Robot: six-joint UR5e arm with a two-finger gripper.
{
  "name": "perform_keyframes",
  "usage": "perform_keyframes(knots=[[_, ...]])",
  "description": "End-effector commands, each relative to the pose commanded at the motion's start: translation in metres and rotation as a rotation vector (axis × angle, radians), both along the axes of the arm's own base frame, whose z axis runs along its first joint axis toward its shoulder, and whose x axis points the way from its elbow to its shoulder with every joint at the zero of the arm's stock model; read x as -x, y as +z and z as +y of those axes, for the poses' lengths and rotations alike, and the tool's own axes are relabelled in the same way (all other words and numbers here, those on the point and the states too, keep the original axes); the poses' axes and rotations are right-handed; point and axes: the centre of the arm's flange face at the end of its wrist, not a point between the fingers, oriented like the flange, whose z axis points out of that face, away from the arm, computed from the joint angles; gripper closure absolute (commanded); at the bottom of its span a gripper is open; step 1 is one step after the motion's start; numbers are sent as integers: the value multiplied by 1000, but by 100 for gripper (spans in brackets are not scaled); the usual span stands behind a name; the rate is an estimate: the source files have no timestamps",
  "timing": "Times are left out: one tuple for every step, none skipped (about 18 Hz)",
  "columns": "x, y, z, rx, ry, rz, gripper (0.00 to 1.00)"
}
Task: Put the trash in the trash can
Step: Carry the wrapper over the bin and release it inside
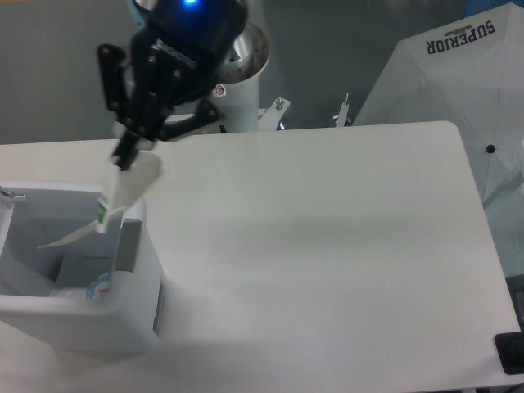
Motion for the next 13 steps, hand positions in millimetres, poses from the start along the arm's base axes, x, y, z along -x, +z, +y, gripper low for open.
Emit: perform_keyframes(knots=[[-3, -5, 3, -7, -7, 8, 100], [-6, -10, 6, -10, -13, 16, 100], [-8, -18, 12, -5, -23, 16, 100], [-11, -22, 16, -1, -33, 16, 100], [-14, -26, 19, 3, -41, 13, 100], [-15, -32, 23, 9, -51, 12, 100], [-18, -36, 26, 12, -63, 15, 100], [-19, -42, 30, 17, -71, 14, 100], [-19, -46, 31, 20, -76, 15, 100], [-21, -51, 32, 23, -86, 21, 100], [-25, -57, 33, 26, -103, 31, 100], [-28, -62, 32, 30, -118, 40, 100], [-32, -69, 32, 35, -131, 47, 98]])
